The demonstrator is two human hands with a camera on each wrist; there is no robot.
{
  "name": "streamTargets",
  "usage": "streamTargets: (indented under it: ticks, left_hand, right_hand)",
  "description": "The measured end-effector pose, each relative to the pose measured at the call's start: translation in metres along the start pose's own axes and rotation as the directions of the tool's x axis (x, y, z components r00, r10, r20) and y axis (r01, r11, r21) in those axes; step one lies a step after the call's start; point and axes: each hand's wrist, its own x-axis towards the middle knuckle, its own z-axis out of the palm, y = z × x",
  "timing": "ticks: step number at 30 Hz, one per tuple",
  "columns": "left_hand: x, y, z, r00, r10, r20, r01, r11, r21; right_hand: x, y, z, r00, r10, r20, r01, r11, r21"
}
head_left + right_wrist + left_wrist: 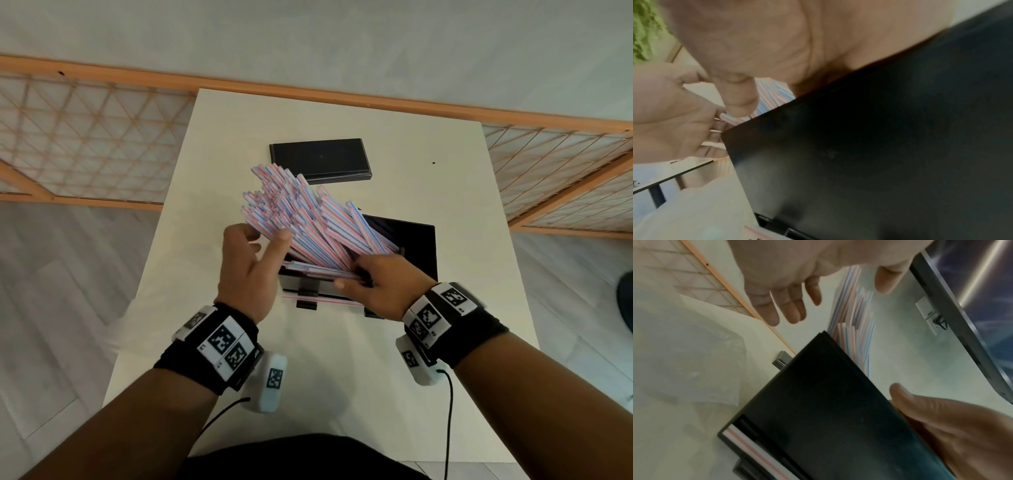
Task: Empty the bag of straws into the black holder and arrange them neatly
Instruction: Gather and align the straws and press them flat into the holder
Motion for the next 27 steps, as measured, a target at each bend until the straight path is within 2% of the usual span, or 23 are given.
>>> streamTargets:
  ticks: [2, 6, 11, 20, 27]
  left_hand:
    - [0.001, 0.003, 0.008, 0.997, -0.015, 0.074, 0.018, 0.999, -0.039]
    - [0.007, 0.002, 0.024, 0.983, -0.046, 0.18, 0.067, 0.991, -0.114]
    - [0.007, 0.005, 0.034, 0.978, -0.11, 0.177, 0.122, 0.991, -0.059]
    - [0.007, 0.003, 0.038, 0.979, -0.147, 0.144, 0.144, 0.989, 0.027]
    - [0.013, -0.006, 0.042, 0.979, -0.146, 0.139, 0.121, 0.978, 0.172]
  right_hand:
    - [0.003, -0.004, 0.0, 0.998, 0.011, 0.062, -0.008, 0.999, -0.035]
    - [0.006, -0.005, -0.003, 0.996, -0.047, 0.074, 0.045, 0.999, 0.024]
    - [0.008, -0.006, 0.0, 0.985, -0.008, 0.174, 0.016, 0.999, -0.044]
    - [0.019, -0.013, -0.005, 0.976, 0.049, 0.212, -0.053, 0.998, 0.015]
    - [0.024, -0.013, -0.007, 0.977, 0.063, 0.204, -0.045, 0.995, -0.093]
